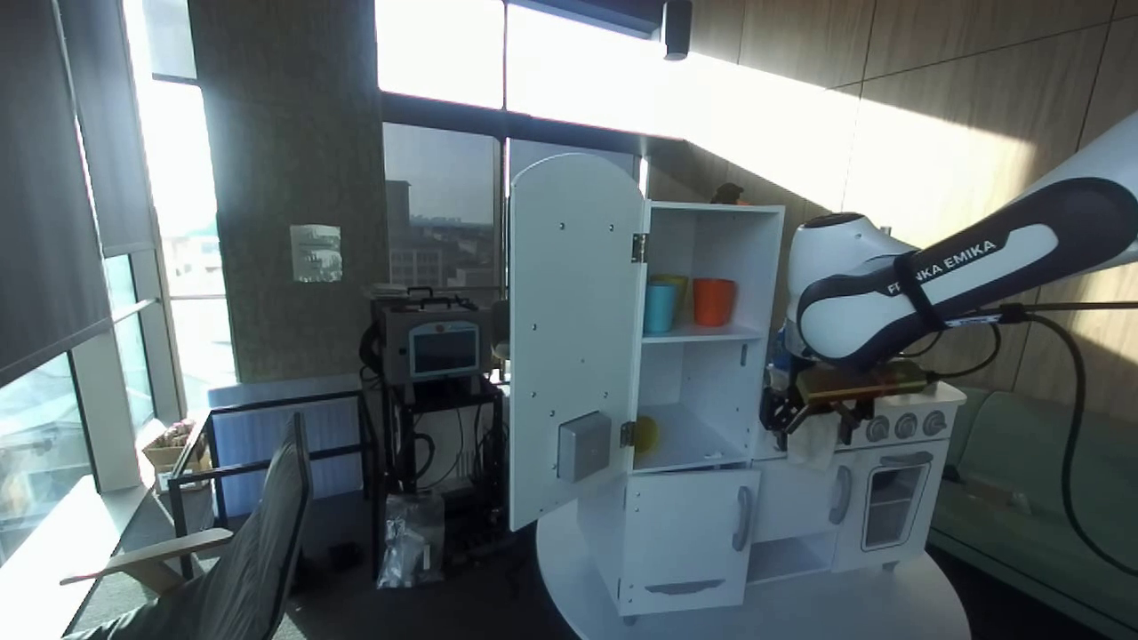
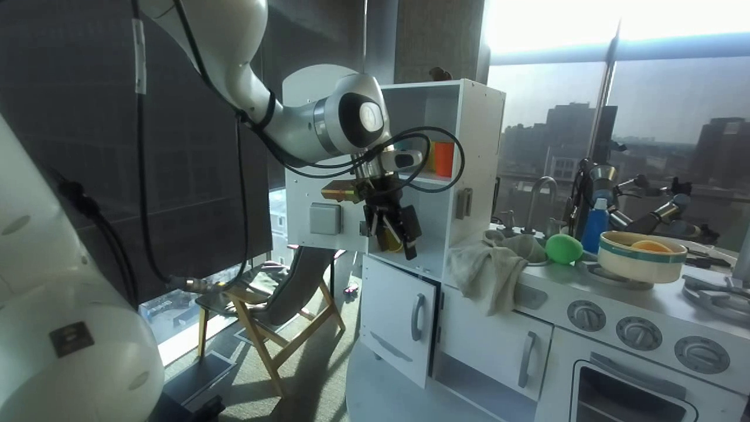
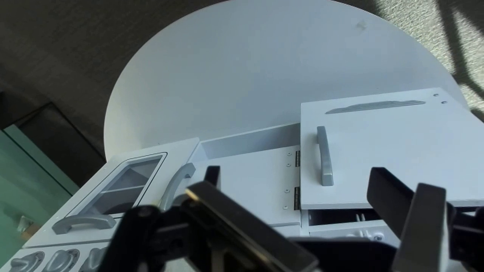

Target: Remove the towel from the cupboard then close it

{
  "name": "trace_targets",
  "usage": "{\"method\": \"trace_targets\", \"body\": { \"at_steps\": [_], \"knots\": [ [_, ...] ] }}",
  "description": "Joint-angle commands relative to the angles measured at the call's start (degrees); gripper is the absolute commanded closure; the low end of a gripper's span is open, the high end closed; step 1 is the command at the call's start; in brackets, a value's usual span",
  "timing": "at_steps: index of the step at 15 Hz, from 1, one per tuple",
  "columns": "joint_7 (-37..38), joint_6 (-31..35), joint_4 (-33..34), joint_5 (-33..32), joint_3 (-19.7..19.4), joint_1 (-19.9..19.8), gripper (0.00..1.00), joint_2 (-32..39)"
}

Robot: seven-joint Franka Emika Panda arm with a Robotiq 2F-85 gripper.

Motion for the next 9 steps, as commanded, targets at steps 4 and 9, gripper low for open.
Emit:
{"method": "trace_targets", "body": {
  "at_steps": [4, 9],
  "knots": [
    [0.4, -1.4, -0.7, 2.0, 1.8, 0.0, 0.00, -0.9],
    [-6.3, -6.2, -1.1, 10.7, 4.9, 5.5, 0.00, -3.5]
  ]
}}
